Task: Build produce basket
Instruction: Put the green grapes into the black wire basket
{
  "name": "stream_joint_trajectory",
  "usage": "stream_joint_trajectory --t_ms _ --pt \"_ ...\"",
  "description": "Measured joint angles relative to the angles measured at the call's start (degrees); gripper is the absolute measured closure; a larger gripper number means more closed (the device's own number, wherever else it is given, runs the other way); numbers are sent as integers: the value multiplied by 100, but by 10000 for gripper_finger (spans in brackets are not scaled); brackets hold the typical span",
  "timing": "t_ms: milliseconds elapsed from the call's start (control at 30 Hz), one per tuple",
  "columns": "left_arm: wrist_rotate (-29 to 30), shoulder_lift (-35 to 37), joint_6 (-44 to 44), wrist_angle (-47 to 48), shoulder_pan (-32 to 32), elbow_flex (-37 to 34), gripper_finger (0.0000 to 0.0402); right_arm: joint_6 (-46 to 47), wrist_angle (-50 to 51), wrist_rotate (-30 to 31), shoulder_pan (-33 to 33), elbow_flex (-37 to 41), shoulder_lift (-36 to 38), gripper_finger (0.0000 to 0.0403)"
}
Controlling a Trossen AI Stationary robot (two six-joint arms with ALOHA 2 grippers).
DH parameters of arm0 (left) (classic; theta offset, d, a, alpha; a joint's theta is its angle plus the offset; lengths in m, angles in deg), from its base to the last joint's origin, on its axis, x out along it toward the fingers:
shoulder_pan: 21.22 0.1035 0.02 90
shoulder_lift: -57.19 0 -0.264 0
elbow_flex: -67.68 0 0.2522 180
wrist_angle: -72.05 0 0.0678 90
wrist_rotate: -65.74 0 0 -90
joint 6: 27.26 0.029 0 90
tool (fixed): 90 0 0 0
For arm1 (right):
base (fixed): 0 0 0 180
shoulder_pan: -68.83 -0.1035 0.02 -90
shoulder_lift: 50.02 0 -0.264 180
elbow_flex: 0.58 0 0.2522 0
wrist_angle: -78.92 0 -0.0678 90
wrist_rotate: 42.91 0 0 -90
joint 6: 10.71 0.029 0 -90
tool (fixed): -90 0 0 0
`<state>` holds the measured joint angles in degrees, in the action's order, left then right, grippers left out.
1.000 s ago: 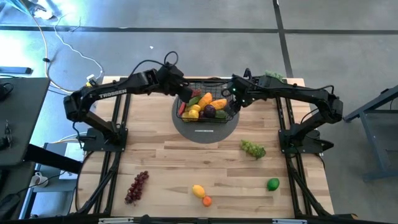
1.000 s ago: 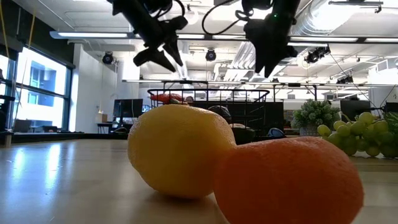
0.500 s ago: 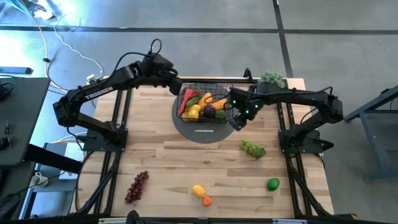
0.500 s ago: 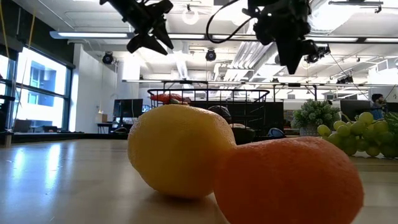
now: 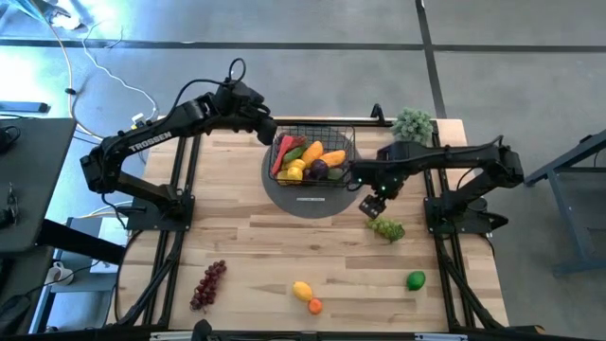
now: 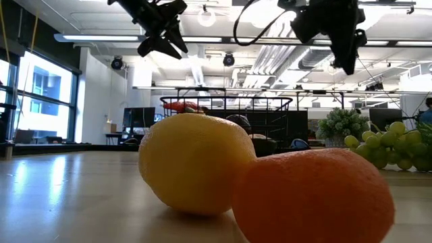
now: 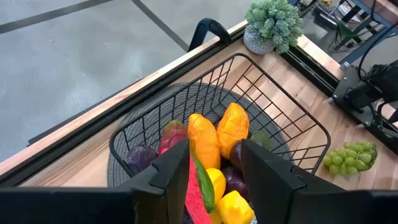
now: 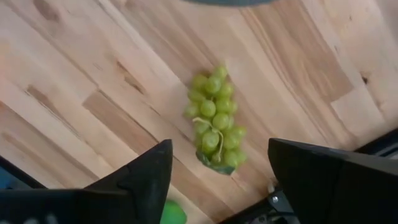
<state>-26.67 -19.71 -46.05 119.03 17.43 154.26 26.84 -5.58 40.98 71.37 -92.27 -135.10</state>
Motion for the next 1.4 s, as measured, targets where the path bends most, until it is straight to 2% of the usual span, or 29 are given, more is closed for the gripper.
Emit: stream_joint_trajectory --t_ms 200,467,733,1000,1200,1300,1400 --pt "0 -2 0 0 0 -2 270 16 30 22 -197 63 -149 153" --pt "0 -2 -2 0 -4 -2 270 355 -310 -307 -342 997 -159 153" --pt "2 -2 -3 -1 -4 -2 270 359 -1123 -419 -384 1581 -159 153" --pt "2 -3 -4 0 -4 -2 270 571 -2069 -556 -384 2482 -159 153" --pt "2 -4 -4 -2 -4 -4 270 783 -2761 -909 -384 3095 -155 153" --pt "2 -4 -4 -2 -4 -4 270 895 -2843 -1010 -382 3241 -155 162" --pt "2 -4 -7 -2 -4 -4 270 891 -2873 -1101 -382 3295 -155 193"
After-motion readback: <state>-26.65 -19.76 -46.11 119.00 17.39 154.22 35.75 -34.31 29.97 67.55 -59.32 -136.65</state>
